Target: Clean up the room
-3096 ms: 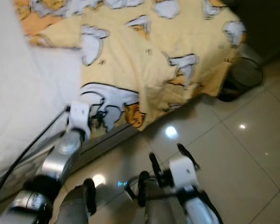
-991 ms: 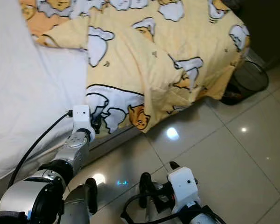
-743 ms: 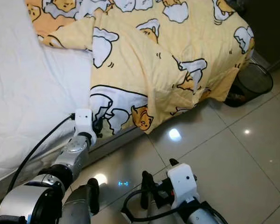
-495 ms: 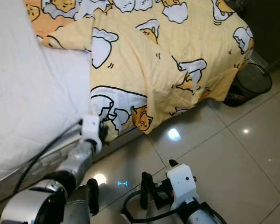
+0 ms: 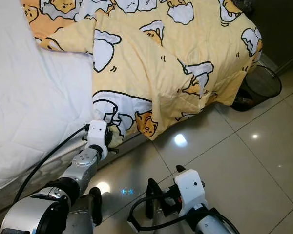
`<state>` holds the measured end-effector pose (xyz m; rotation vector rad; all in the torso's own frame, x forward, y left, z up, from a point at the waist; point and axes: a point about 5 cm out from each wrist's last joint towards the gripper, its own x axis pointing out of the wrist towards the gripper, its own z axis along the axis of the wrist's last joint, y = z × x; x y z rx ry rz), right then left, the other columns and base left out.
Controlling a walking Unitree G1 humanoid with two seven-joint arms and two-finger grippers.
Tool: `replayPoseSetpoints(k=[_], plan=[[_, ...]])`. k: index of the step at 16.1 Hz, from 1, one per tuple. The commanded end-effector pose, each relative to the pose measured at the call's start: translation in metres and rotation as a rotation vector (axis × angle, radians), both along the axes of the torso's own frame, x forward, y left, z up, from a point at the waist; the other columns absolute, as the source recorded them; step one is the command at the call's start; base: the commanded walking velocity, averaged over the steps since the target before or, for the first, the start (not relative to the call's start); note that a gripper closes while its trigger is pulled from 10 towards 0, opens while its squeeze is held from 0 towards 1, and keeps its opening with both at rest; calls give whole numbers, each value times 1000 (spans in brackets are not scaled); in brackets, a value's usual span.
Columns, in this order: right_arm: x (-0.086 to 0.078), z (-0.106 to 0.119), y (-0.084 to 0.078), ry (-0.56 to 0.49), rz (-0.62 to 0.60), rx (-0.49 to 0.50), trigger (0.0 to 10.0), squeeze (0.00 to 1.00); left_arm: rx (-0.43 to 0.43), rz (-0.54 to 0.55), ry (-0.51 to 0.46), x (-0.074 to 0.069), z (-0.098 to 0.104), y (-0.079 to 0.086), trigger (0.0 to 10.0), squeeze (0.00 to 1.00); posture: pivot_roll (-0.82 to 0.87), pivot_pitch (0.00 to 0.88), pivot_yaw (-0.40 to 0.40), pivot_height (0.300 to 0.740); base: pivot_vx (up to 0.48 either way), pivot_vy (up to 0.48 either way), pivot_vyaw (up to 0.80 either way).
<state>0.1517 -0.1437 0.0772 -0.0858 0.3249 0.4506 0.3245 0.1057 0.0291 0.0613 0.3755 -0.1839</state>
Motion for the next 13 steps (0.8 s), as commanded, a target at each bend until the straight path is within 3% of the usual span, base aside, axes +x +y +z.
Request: replayPoseSetpoints(k=[1,5,7,8,9,11,13], plan=[[-4,-6,-6,37,-14,-17,10000,0,2,-10,19,-3,-4,-2,0,0,-191,298,-73,740,0,0,0],[-2,-8,-5,40,-9,-18,10000,0,32,-30,12,-6,-7,3,0,0,-182,281,-72,740,0,0,0],[5,-12,-3,37,-2,-18,10000,0,94,-29,38,-12,-15,14,0,0,-158,246,-63,740,0,0,0],[10,-14,-1,30,4,-17,10000,0,92,-14,67,-14,-19,19,10000,0,-150,230,-55,740,0,0,0],[16,-16,1,24,8,-16,10000,0,88,-9,90,-15,-20,21,10000,0,-137,206,-42,740,0,0,0],[33,-16,6,-10,5,-2,10000,0,164,-78,9,-12,-14,19,10000,0,-103,161,-29,740,0,0,0],[49,-16,10,-37,1,11,10000,0,187,-92,-59,-9,-7,24,10000,0,-74,112,-25,740,0,0,0]])
